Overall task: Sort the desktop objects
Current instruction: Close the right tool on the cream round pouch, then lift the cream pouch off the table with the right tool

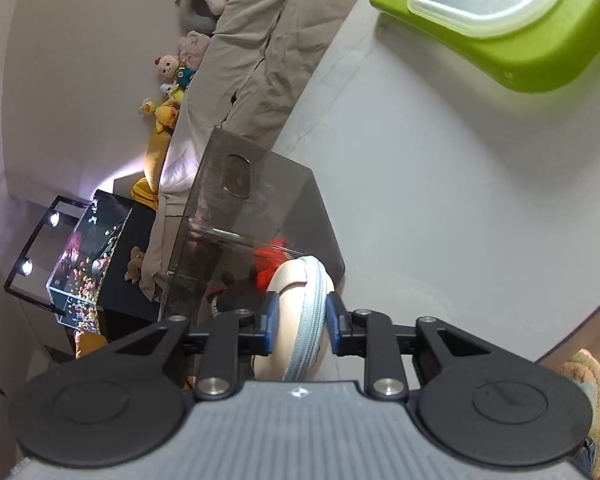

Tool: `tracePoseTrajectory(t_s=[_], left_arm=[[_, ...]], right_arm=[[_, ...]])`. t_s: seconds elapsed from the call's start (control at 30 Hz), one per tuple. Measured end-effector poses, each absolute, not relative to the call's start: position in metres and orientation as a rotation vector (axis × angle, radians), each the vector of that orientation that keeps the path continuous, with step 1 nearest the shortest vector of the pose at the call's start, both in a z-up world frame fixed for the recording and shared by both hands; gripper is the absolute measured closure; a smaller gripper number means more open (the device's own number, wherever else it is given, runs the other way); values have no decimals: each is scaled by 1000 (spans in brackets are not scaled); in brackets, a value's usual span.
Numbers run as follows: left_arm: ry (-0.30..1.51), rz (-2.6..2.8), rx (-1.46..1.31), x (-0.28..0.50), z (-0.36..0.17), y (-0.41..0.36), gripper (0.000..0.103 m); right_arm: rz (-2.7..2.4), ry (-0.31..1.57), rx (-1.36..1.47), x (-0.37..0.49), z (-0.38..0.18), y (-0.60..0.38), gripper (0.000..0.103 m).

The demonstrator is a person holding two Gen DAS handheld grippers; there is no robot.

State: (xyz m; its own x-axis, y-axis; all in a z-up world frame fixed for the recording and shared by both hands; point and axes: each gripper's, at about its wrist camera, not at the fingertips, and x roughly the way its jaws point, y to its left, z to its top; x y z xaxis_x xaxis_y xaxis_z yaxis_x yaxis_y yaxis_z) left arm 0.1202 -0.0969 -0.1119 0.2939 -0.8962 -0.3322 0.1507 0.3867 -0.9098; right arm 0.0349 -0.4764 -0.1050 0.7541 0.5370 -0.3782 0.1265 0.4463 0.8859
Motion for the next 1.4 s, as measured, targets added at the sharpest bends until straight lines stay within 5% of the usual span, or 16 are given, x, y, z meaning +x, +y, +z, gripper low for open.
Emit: tracePoseTrajectory(t_s=[0.43,0.57,0.63,0.7,1.1,1.4], left_arm=[[1099,-744,-862,118,-115,-99,0],[1152,-636,-765,123,-112,-116,1],[1149,-607,-723,123,-111,-123,14],[1175,-581,-666,125,-111,-131,68],[1269,-553,-899,134,-119,-128,76],[1303,-541,-927,138,-122,-135,77]], right_arm=[[273,866,1031,33,-125,-452,96],[252,880,1015,34,-121,-449,86],[223,877,1024,30,-119,-453,63],[192,862,1067,25,-120,-460,54],[115,790,1397,-20,-150,-470,40],[32,766,1486,13,-170,-457,40]])
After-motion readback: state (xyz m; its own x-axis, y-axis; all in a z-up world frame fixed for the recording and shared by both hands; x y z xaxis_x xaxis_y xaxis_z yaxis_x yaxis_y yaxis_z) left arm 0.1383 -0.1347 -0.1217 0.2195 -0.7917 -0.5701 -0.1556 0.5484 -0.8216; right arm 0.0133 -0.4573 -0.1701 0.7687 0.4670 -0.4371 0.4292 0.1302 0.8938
